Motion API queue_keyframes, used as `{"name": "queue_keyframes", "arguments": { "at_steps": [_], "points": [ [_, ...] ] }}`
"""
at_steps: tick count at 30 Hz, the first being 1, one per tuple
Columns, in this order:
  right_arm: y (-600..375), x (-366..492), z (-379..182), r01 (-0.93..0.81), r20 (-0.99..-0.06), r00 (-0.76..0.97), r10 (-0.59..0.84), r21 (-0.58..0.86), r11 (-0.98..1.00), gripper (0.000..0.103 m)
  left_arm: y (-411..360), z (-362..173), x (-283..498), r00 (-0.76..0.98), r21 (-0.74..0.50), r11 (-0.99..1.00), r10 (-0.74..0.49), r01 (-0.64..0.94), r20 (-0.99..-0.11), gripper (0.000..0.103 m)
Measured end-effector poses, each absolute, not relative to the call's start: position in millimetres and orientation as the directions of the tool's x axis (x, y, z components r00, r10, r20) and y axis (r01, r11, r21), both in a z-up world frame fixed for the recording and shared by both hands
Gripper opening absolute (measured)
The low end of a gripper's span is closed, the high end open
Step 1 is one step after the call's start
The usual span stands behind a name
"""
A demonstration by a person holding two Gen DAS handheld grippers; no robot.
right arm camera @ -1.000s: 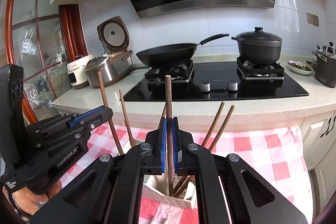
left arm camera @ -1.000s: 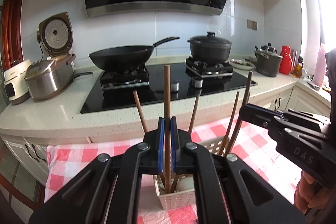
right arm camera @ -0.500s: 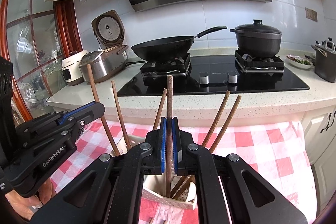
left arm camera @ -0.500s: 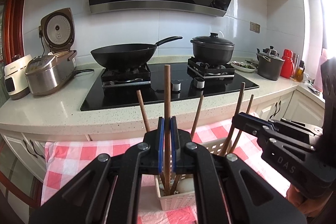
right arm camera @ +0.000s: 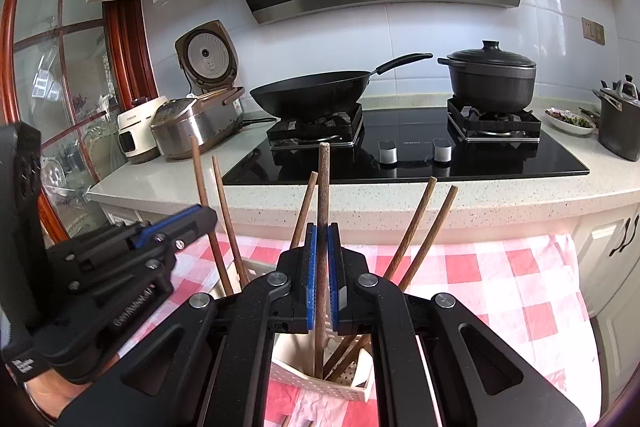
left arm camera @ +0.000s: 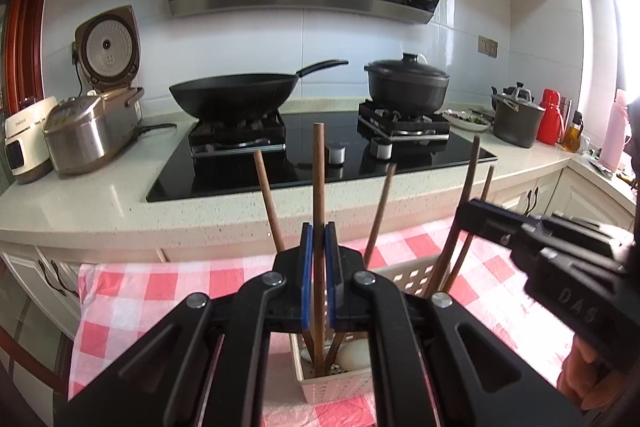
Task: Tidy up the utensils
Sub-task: 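Lower both chopsticks into the caddy and open both grippers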
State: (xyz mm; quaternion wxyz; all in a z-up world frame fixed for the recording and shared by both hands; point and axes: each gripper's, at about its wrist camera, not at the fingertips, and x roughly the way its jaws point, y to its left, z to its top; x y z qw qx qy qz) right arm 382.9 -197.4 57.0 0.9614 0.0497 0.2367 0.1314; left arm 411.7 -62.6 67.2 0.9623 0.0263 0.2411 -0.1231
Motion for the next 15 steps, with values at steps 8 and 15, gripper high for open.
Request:
{"name": "queue_keyframes", "arguments": {
  "at_steps": [8, 15],
  "points": [
    [-199, 391, 49, -0.221, -0.456, 0.847, 0.272, 0.164, 0.961, 0.005, -65, 51, 420, 0.837, 0.004, 0.964, -0.227, 0.264, -0.498, 0.006],
    [-198, 399, 43, -0.226, -0.473, 0.833, 0.287, 0.184, 0.957, 0.006, -72, 50, 421, 0.83, 0.017, 0.959, -0.235, 0.282, -0.507, 0.006]
  ]
}}
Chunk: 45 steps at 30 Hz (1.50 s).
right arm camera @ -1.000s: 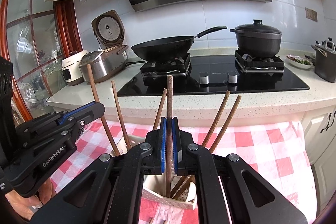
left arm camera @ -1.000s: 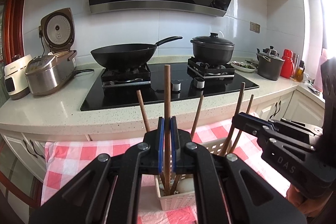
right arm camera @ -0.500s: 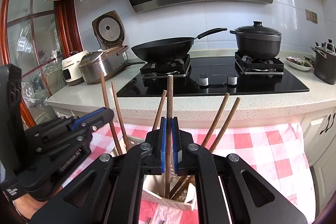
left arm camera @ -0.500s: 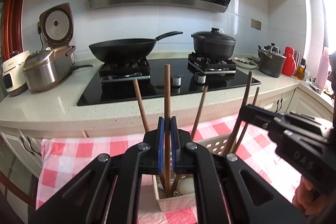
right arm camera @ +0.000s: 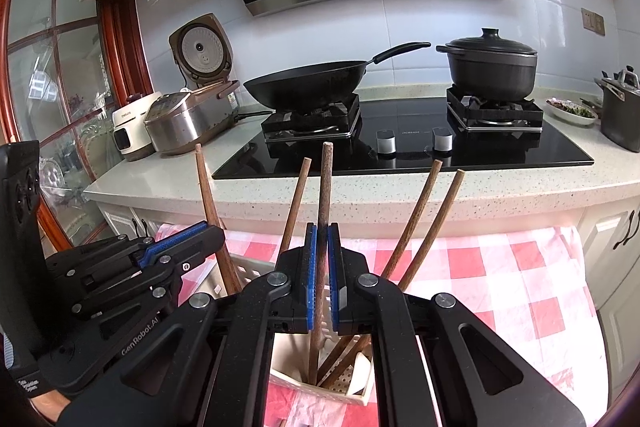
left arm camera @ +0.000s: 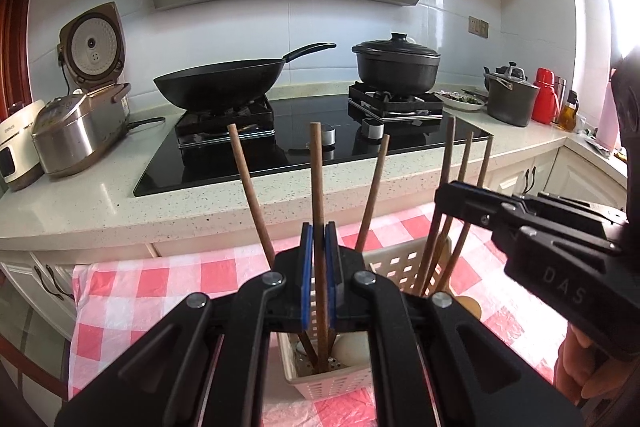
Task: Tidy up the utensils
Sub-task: 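Lower both chopsticks into the caddy and open both grippers, then move both grippers back toward the last chopsticks on the cloth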
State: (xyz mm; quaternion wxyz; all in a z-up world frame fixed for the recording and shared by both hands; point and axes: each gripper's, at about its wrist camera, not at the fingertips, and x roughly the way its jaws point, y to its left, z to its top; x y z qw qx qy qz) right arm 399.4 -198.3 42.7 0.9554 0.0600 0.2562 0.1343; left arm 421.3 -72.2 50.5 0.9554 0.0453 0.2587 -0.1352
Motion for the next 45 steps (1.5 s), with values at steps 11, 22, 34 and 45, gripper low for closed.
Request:
{"name": "queue_keyframes", "arguments": {
  "at_steps": [11, 22, 34, 45],
  "points": [
    [-215, 397, 43, -0.182, -0.465, 0.844, 0.266, 0.219, 0.959, 0.012, -59, 48, 422, 0.839, -0.021, 0.973, -0.211, 0.232, -0.501, 0.028],
    [-226, 354, 53, -0.145, -0.399, 0.895, 0.201, 0.168, 0.975, 0.043, -45, 61, 379, 0.92, 0.035, 0.994, -0.078, 0.099, -0.384, 0.092],
    [-245, 305, 38, -0.114, -0.401, 0.893, 0.204, 0.237, 0.965, 0.043, -27, 43, 316, 0.917, 0.032, 0.998, -0.042, 0.059, -0.397, 0.098],
    [-252, 273, -10, -0.063, -0.491, 0.847, 0.203, 0.286, 0.956, 0.043, -8, -11, 266, 0.857, -0.042, 0.998, -0.057, 0.041, -0.512, 0.098]
  ]
}}
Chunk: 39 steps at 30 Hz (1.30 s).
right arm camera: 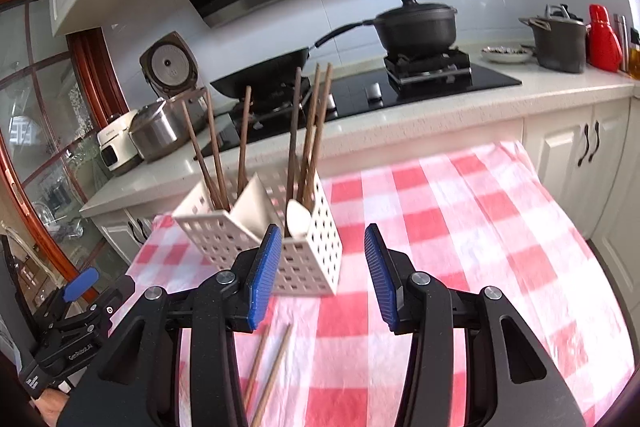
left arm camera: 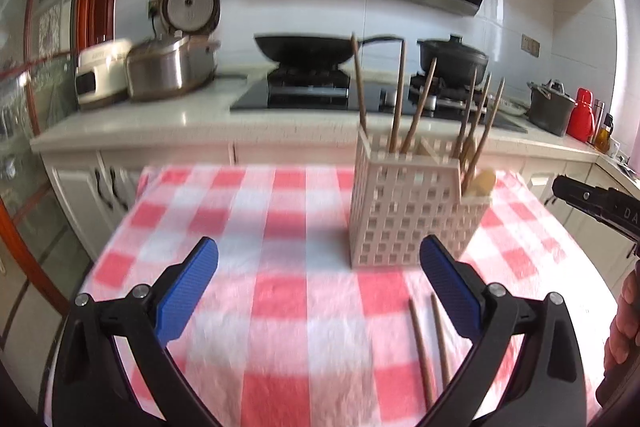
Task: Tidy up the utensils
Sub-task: 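Move both grippers back toward the last chopsticks on the cloth, then grasp a wooden chopstick with the right gripper while the left gripper grasps the other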
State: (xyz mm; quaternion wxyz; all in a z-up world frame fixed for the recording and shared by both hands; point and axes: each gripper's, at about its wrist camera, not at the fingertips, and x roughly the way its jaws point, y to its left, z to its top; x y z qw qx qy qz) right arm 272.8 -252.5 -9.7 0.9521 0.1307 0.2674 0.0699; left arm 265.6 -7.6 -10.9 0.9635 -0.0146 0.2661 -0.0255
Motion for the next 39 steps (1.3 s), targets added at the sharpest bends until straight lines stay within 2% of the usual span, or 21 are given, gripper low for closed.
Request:
{"name": "queue_keyframes", "arguments": {
  "at_steps": [6, 15, 21, 25, 29, 37, 39],
  "points": [
    [-249, 262, -33, -0.052, -0.538, 0.818, 0.202, 0.28, 0.958, 0.043, 5, -37, 249, 0.828, -0.052, 0.999, -0.04, 0.013, -0.559, 0.098],
    [-220, 258, -65, -0.075, -0.603, 0.768, 0.215, 0.249, 0.966, 0.043, 13, -59, 232, 0.812, -0.074, 0.997, -0.052, 0.011, -0.582, 0.098],
    [-191, 268, -99, -0.085, -0.69, 0.694, 0.205, 0.204, 0.975, 0.043, 18, -75, 231, 0.795, -0.063, 0.998, -0.046, 0.009, -0.605, 0.098],
    [-175, 273, -120, -0.085, -0.737, 0.646, 0.199, 0.19, 0.978, 0.043, 28, -89, 234, 0.766, -0.102, 0.995, -0.069, 0.005, -0.639, 0.098],
    [-164, 275, -122, -0.093, -0.745, 0.639, 0.192, 0.172, 0.981, 0.043, 43, -95, 238, 0.748, -0.178, 0.984, -0.102, -0.022, -0.656, 0.098],
    [-154, 278, -126, -0.086, -0.757, 0.638, 0.143, 0.115, 0.99, 0.043, 64, -114, 254, 0.667, -0.235, 0.963, -0.089, -0.131, -0.74, 0.097],
    [-151, 278, -126, -0.083, -0.761, 0.638, 0.117, 0.083, 0.993, 0.042, 65, -114, 253, 0.669, -0.234, 0.963, -0.086, -0.134, -0.738, 0.097]
  ]
}}
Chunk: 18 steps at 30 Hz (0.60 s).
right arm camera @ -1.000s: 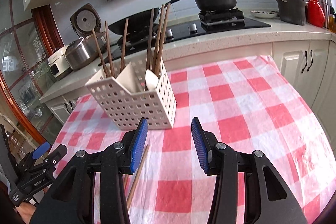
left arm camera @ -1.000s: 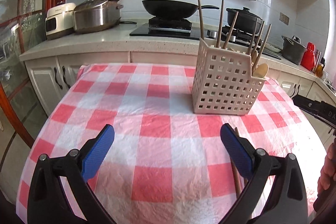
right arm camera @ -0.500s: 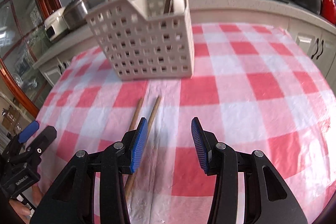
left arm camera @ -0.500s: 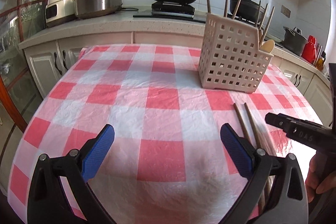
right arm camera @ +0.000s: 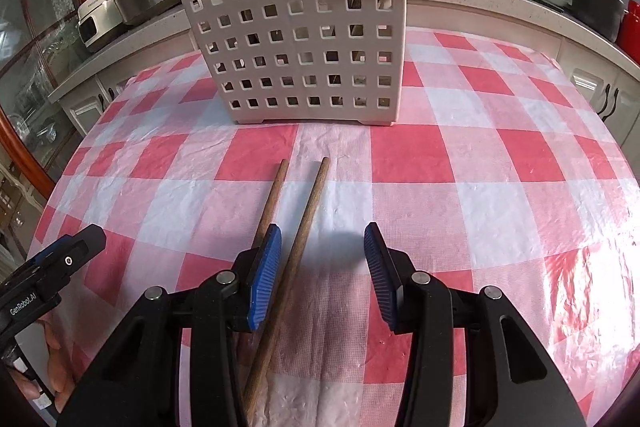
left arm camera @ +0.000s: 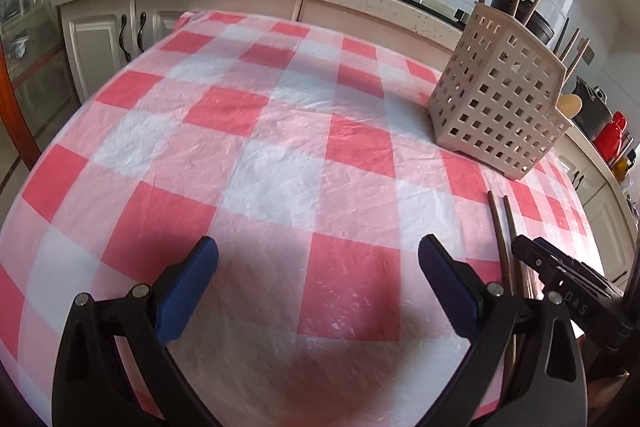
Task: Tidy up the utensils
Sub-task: 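Grasp a wooden chopstick with the right gripper while the left gripper grasps the other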
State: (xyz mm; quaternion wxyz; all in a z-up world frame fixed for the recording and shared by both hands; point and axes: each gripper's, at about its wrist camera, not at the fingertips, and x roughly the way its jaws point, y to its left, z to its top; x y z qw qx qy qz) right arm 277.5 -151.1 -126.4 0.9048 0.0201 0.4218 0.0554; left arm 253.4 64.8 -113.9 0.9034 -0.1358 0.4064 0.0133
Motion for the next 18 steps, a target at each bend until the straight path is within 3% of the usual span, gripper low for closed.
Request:
{"name": "queue_keyframes", "arguments": {
  "at_steps": [7, 12, 14, 18],
  "points": [
    [-142, 282, -129, -0.08, -0.771, 0.634, 0.051, -0.001, 0.997, 0.041, 61, -115, 255, 0.661, -0.219, 0.967, -0.081, -0.129, -0.746, 0.097],
    [-142, 283, -127, -0.099, -0.781, 0.622, 0.051, -0.014, 0.995, 0.022, 60, -115, 256, 0.659, -0.211, 0.969, -0.075, -0.13, -0.749, 0.097],
    [-148, 284, -127, -0.092, -0.784, 0.618, 0.057, -0.001, 0.996, 0.009, 58, -115, 257, 0.655, -0.199, 0.971, -0.066, -0.131, -0.752, 0.097],
    [-164, 279, -127, -0.087, -0.779, 0.622, 0.074, 0.024, 0.996, 0.007, 52, -115, 257, 0.652, -0.17, 0.979, -0.058, -0.11, -0.756, 0.097]
  ]
}}
